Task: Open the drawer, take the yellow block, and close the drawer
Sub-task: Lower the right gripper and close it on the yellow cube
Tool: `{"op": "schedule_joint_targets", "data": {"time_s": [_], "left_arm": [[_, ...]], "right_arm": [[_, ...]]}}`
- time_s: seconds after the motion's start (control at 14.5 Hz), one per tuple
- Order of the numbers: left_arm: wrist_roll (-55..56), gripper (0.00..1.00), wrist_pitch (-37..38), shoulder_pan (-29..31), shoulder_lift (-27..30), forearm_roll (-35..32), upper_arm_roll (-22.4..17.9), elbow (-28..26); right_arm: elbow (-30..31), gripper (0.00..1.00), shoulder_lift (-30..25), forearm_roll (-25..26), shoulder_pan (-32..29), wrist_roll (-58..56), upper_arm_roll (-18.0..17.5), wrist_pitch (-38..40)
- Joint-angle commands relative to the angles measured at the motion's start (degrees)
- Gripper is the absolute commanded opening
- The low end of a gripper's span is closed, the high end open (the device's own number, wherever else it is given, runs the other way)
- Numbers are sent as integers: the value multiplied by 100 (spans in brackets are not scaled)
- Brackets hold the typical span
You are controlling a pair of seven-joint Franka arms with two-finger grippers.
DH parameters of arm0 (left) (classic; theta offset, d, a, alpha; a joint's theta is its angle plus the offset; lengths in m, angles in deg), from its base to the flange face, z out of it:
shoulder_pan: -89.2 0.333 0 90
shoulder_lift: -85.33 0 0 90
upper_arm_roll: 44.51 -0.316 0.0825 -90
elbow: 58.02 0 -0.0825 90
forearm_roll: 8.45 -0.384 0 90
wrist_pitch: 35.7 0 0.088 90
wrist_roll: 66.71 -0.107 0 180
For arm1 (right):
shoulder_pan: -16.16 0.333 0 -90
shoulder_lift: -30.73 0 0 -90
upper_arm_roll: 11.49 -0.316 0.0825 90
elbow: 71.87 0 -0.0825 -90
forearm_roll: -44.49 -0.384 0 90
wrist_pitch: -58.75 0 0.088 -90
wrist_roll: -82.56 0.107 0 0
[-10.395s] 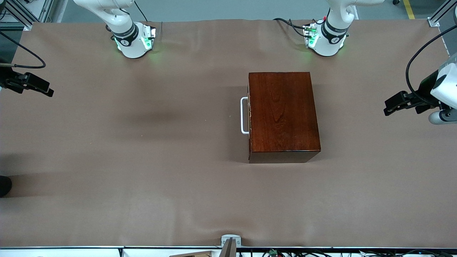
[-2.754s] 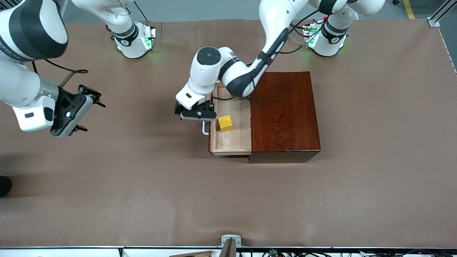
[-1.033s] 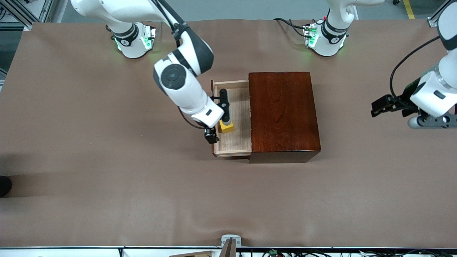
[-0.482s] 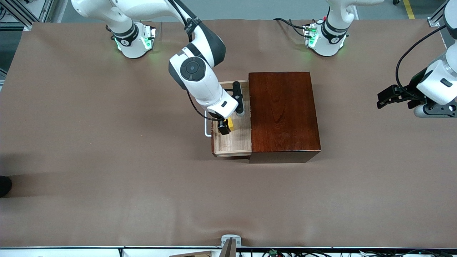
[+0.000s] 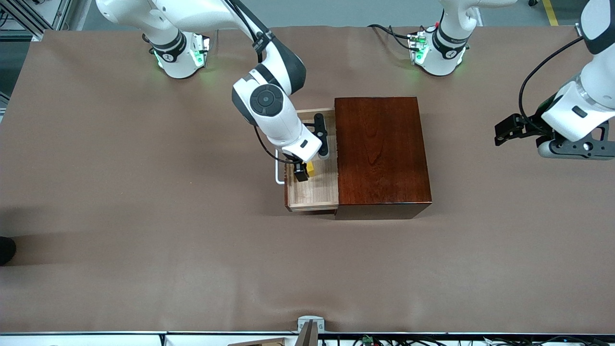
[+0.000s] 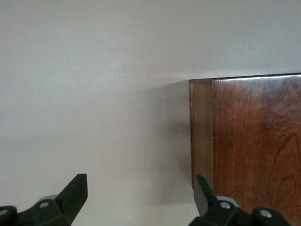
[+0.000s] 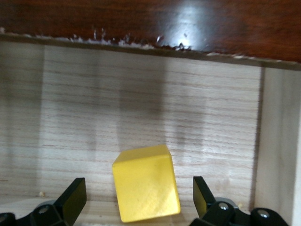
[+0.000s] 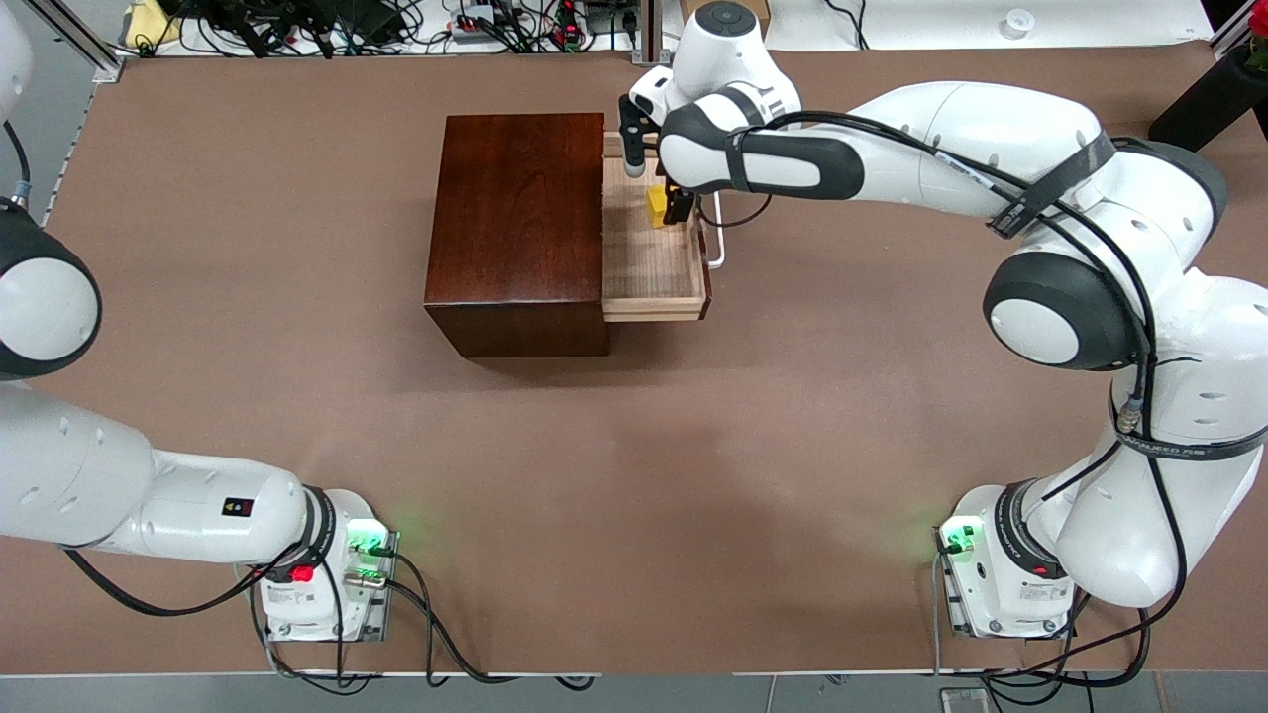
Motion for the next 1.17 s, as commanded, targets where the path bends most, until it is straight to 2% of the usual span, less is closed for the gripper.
{"op": "schedule_joint_targets", "data": {"time_s": [0.0,0.28,0.34,0.41,0.55,0.76,1.1], "left_arm": [[-40,100,-86,59,25,-112,25,-42],[-40,100,-112,50,-1,-112,25,-42],[-40,100,-112,42,-1,-112,25,-51],[-40,100,-121,24,-1,-112,34,-42],[-23,100,-121,24,-1,-112,34,-42],[21,100,-113,33,-1,-112,43,-42],[39,100,-121,-2,-1,-103,43,-33]], "right_arm": [[-27,100,106,265,103,143,67,-145],[-36,100,256,283,130,99,67,-400],[-36,23,265,274,130,142,67,-401],[-36,0,265,283,130,230,67,-392],[-45,0,239,283,130,222,76,-392],[-141,0,168,573,121,231,76,-330],[-142,0,-262,521,33,266,85,-138]]}}
